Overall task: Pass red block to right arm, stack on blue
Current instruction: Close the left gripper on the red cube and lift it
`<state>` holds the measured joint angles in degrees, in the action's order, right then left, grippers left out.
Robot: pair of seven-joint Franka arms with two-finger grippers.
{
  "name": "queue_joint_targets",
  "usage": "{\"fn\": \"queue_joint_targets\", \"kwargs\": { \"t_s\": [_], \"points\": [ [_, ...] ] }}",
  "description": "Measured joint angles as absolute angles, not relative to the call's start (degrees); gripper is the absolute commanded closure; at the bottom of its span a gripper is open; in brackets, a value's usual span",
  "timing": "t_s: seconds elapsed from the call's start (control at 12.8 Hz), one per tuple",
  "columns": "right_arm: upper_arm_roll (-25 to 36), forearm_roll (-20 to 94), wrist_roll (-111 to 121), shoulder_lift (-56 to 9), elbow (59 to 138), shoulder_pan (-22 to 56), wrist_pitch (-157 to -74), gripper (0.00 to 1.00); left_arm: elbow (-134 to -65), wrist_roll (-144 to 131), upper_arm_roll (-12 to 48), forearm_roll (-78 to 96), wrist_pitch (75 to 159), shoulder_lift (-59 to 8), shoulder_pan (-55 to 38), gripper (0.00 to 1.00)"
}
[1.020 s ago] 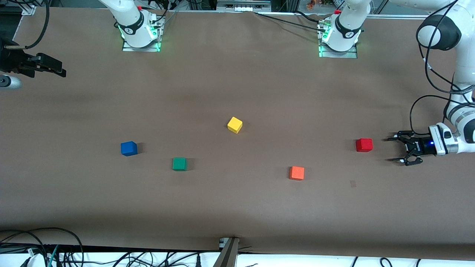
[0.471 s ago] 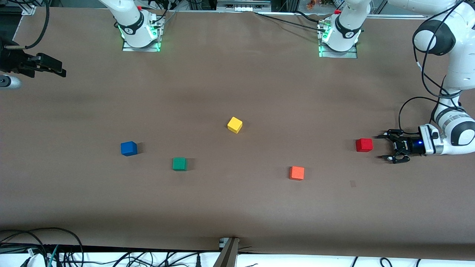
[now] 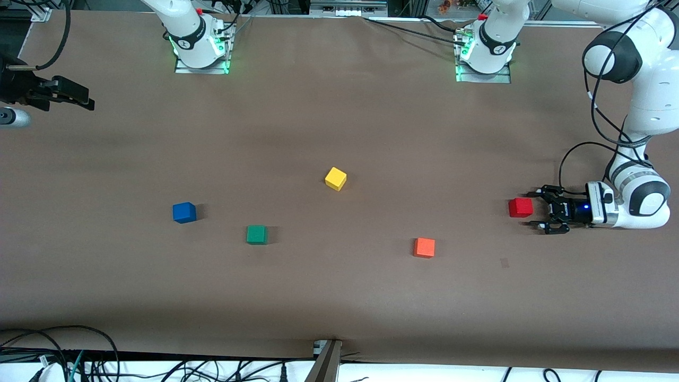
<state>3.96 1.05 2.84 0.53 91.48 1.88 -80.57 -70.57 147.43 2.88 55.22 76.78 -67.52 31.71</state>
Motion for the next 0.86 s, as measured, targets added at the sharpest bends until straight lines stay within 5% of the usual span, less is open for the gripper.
{"fn": "queue_joint_targets", "kwargs": {
  "t_s": [0.24,0.31,0.39,0.55,0.71,0.86],
  "points": [
    [3.96,1.05,2.84,0.53,91.48,1.88,-80.57,0.0,-70.91,147.42,2.88,55.73,76.4,-68.22,30.98,0.0],
    [3.96,1.05,2.84,0.53,91.48,1.88,-80.57,0.0,-70.98,147.42,2.88,56.01,76.4,-68.69,30.6,0.2],
    [3.96,1.05,2.84,0.53,91.48,1.88,-80.57,0.0,-71.01,147.42,2.88,56.15,76.4,-69.11,30.31,0.56],
    [3.96,1.05,2.84,0.53,91.48,1.88,-80.57,0.0,-71.01,147.42,2.88,56.2,76.4,-69.44,30.13,0.84],
    [3.96,1.05,2.84,0.53,91.48,1.88,-80.57,0.0,-71.0,147.42,2.88,56.21,76.38,-69.44,30.12,1.0],
    [3.96,1.05,2.84,0.53,91.48,1.88,-80.57,0.0,-70.98,147.42,3.21,56.44,76.23,-69.44,29.81,1.0]
  ]
}}
